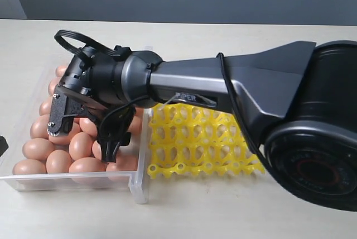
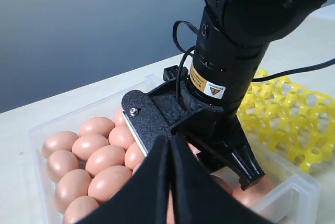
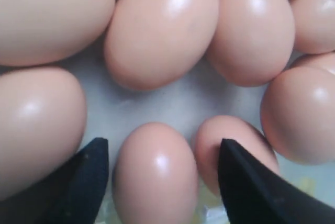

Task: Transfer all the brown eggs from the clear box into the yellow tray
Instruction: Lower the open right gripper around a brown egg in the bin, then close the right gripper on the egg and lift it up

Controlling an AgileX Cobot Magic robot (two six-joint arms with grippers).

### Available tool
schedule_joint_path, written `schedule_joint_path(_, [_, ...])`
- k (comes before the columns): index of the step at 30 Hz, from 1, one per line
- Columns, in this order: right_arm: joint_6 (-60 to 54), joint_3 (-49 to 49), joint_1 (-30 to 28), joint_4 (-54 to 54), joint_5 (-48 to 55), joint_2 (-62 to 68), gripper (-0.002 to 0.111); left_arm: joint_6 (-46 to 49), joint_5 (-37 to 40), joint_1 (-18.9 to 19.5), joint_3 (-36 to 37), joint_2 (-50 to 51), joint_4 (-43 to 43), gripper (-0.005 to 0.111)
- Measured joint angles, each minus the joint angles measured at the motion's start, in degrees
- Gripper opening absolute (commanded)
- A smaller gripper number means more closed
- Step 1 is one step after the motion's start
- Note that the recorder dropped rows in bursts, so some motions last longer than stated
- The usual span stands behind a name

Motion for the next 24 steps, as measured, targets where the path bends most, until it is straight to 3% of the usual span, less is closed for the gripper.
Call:
schedule_joint_path(4, [0.00,0.00,0.00,-0.97,-1.38,0.85,0.049,0.00,0.00,0.00,0.00,0.00,0.00,0.000])
schedule_joint_path(10, [0.19,0.00,0.10,-2.64,-1.52,2.05,-0.001,0.00,0.00,0.00,0.00,0.00,0.00,0.000])
schedule_joint_path(17, [0.19,0.00,0.10,-3.25,-1.74,1.26,0.000,0.00,0.00,0.00,0.00,0.00,0.00,0.000])
schedule_joint_path(24, [3.98,0.13,0.10,-2.86,-4.95,-8.33,0.000,0.00,0.00,0.00,0.00,0.00,0.00,0.000])
